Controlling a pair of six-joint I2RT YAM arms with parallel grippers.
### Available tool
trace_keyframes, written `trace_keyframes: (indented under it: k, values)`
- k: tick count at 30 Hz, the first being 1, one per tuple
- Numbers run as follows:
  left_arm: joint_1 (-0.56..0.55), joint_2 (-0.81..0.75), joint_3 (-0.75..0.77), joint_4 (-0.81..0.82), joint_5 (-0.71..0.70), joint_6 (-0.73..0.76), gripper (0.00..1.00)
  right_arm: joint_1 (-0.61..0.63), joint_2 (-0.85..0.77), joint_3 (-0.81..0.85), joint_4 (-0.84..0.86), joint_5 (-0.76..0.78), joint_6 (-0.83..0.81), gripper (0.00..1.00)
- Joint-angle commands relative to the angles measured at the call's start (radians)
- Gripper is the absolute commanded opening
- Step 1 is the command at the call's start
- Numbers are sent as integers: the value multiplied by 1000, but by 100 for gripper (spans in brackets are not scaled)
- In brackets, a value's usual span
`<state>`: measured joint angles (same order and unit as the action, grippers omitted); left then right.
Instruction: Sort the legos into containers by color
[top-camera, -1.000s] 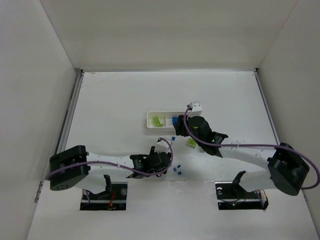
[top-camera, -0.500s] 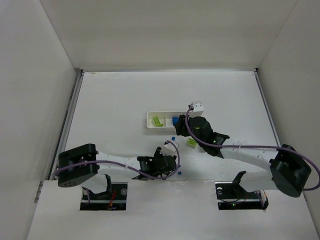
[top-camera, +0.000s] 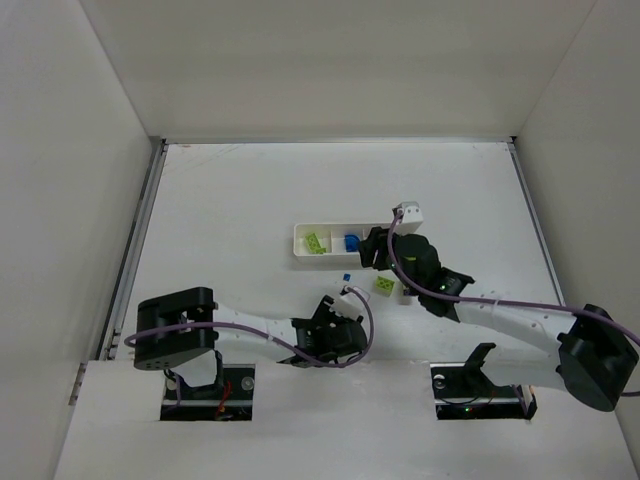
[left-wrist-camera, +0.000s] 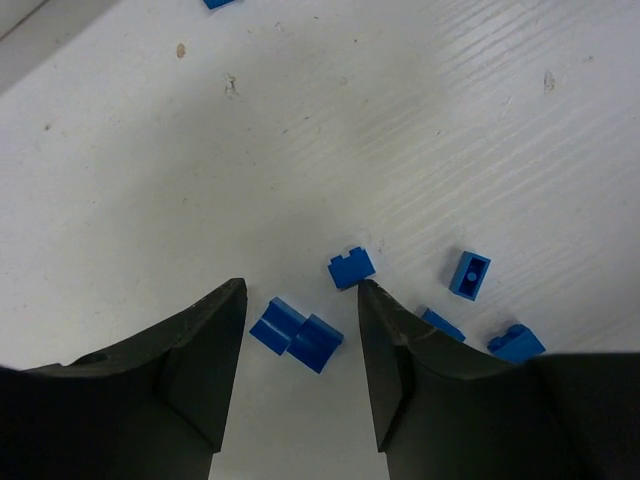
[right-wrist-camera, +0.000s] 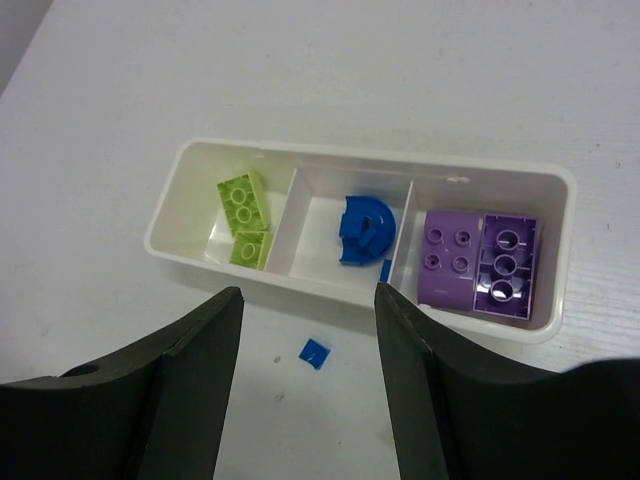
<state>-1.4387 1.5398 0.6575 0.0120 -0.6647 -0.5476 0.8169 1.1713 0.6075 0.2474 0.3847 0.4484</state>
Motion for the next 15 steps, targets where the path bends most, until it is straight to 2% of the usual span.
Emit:
trace_keyframes:
  k: [1,6,15]
  values:
    - [-1,2,-9,-110,-1,-6,48,-5,-1,-12,39,-7,1,62]
    - [7,-73,-47,-112,56,-35,51,-6,-7,-17,39,-7,4,62]
    - [-27,-73,-55,-121,96,-94,42,-5,-9,-14,39,-7,9,62]
